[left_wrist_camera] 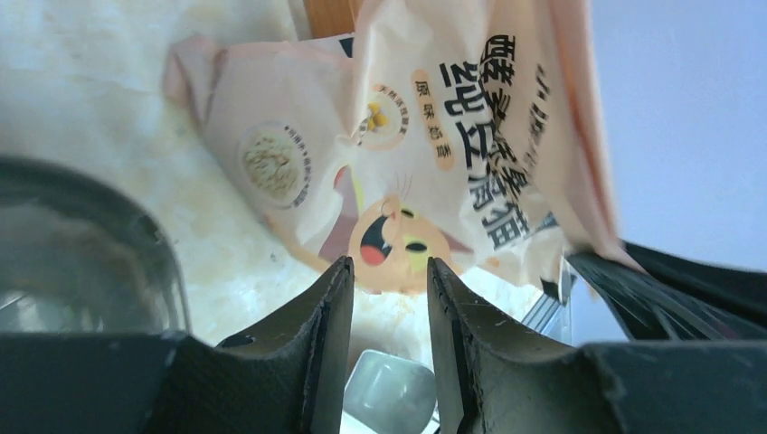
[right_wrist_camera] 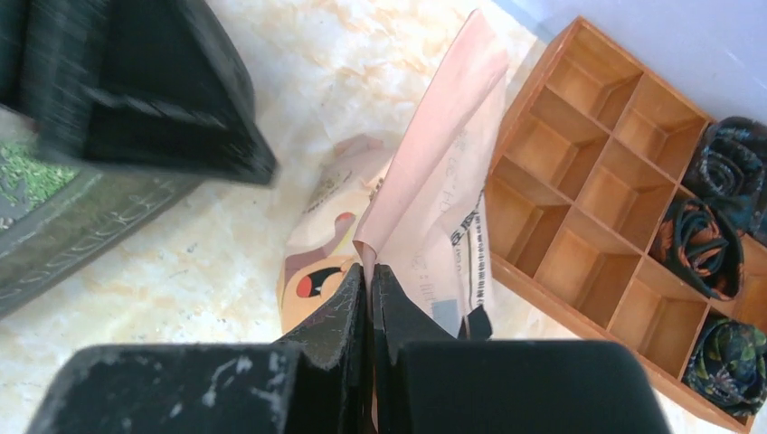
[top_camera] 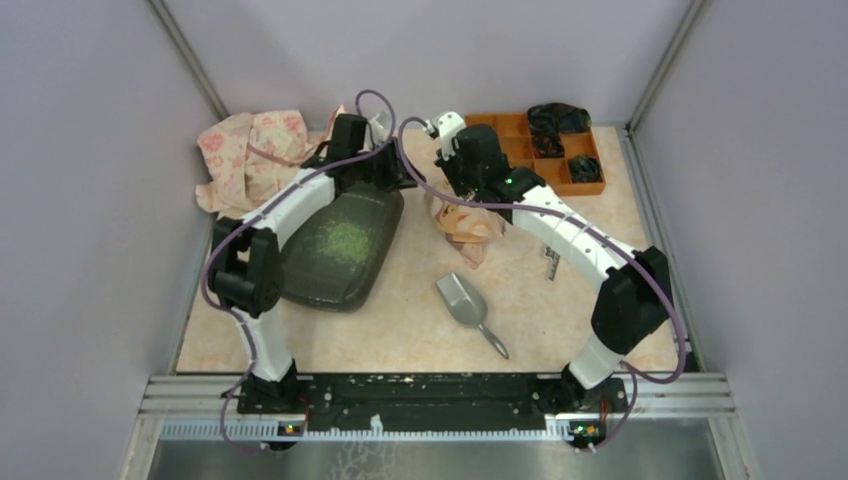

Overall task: Fill the litter box with clean litter
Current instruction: Close the cat litter bag at the center of the board.

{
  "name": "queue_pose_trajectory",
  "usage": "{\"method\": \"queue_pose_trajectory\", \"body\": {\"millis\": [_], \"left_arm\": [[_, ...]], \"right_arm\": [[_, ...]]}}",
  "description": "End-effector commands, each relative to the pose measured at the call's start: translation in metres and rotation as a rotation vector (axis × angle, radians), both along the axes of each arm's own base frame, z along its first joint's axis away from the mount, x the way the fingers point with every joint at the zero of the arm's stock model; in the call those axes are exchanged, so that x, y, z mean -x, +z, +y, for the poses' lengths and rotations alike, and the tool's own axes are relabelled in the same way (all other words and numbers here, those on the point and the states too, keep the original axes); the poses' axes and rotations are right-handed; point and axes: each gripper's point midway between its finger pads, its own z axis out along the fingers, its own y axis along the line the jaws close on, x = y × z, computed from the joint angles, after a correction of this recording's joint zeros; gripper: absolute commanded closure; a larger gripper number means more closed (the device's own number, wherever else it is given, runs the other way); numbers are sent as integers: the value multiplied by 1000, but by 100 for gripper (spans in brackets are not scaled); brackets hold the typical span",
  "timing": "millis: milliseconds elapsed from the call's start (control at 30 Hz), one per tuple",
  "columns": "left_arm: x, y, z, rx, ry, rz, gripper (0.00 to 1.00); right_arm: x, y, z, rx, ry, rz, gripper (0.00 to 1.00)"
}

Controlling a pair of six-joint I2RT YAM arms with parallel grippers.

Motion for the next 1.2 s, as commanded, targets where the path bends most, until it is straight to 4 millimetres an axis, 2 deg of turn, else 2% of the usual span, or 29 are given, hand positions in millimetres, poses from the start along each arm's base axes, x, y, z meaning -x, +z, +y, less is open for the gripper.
{"method": "queue_pose_trajectory", "body": {"millis": [0,233,533,767,867,1000,1167], "left_arm": [[9,34,24,7,18,-76,58],[6,39,19,40,10,-75,60],[-2,75,13,110,23,-141,59],[-18,93,2,144,-5,-167,59],[-23,94,-3,158,-24,-168,59],[-23,85,-16,156,-65,-144,59],[-20,42,-19,109,-65,-61,59]], "right_arm": [[-1,-6,-6,29,-24,-18,100],[5,1,-5,46,-10,-54,100],[15,-30,11,91,58,10,100],[18,-54,13,143,74,48,100],[17,-59,13,161,70,52,99],[15,-65,14,176,65,59,99],[13,-68,14,179,53,66,98]]}}
